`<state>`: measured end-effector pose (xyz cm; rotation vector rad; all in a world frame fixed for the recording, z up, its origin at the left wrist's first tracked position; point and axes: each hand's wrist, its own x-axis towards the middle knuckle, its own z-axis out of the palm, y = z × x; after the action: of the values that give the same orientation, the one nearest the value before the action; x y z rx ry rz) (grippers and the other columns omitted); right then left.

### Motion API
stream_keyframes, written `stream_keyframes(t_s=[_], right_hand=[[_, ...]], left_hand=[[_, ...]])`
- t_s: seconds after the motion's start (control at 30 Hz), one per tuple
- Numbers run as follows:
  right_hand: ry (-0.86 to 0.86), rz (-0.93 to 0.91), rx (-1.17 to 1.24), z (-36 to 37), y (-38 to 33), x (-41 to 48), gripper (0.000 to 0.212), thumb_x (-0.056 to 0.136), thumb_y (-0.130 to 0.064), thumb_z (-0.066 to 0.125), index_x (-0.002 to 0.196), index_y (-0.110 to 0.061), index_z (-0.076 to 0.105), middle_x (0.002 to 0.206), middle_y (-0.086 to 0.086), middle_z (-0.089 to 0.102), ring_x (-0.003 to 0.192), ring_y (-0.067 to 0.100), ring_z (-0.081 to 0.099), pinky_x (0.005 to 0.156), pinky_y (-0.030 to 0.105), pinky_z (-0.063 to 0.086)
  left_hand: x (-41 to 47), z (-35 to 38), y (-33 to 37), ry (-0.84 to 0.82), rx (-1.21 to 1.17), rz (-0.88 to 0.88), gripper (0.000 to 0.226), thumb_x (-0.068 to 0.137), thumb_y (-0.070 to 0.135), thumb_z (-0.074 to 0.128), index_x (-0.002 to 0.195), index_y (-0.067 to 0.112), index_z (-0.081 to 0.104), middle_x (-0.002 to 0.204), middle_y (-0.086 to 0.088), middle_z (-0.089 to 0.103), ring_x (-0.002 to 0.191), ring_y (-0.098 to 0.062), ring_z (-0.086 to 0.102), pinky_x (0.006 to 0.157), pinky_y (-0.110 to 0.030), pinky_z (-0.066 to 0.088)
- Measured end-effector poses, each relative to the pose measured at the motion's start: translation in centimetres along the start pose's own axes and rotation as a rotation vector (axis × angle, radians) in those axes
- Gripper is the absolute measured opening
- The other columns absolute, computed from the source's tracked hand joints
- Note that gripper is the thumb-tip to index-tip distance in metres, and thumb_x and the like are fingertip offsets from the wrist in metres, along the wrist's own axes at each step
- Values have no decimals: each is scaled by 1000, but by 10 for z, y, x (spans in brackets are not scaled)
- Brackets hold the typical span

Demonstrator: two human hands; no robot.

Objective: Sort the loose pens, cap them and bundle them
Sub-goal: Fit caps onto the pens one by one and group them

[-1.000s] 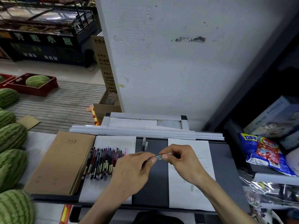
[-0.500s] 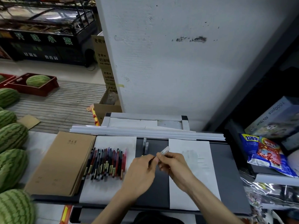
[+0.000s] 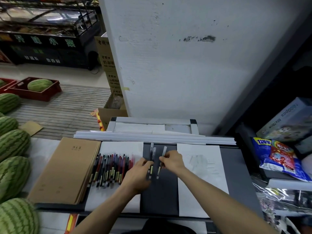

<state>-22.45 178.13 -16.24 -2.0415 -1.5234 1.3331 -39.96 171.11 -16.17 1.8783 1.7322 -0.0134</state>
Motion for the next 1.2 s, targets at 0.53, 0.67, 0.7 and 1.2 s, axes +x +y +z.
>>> stream_keyframes(t_s=[0.53, 0.67, 0.7, 1.2], right_hand=[[72, -108, -105, -8, 38, -12, 22, 100, -13, 59, 113, -15, 77, 110, 0, 75, 102, 20, 70, 95, 31, 56], [139, -206, -296, -39, 60, -24, 22, 99, -12, 53, 107, -16, 73, 105, 0, 74, 94, 19, 67, 84, 27, 54], [159, -227, -378, -48, 65, -25, 23, 99, -13, 51, 110, -15, 71, 109, 1, 72, 98, 21, 66, 85, 30, 54], [183, -308, -918, -81, 88, -29, 37, 103, -19, 48, 140, -17, 48, 133, 3, 54, 120, 21, 54, 99, 30, 50]], left_hand=[[38, 17, -6, 48, -15, 76, 44, 96, 32, 68, 137, 29, 53, 124, 4, 47, 109, -23, 61, 87, -41, 55], [40, 16, -8, 55, -36, 87, 41, 97, 28, 70, 135, 26, 55, 122, 4, 48, 105, -23, 61, 89, -42, 55], [39, 15, -7, 54, -38, 84, 42, 96, 29, 71, 135, 26, 55, 122, 5, 48, 105, -22, 61, 89, -42, 55], [-8, -15, -51, 206, 138, -154, 10, 97, 24, 51, 104, 22, 58, 110, 3, 57, 90, -22, 61, 71, -36, 50]])
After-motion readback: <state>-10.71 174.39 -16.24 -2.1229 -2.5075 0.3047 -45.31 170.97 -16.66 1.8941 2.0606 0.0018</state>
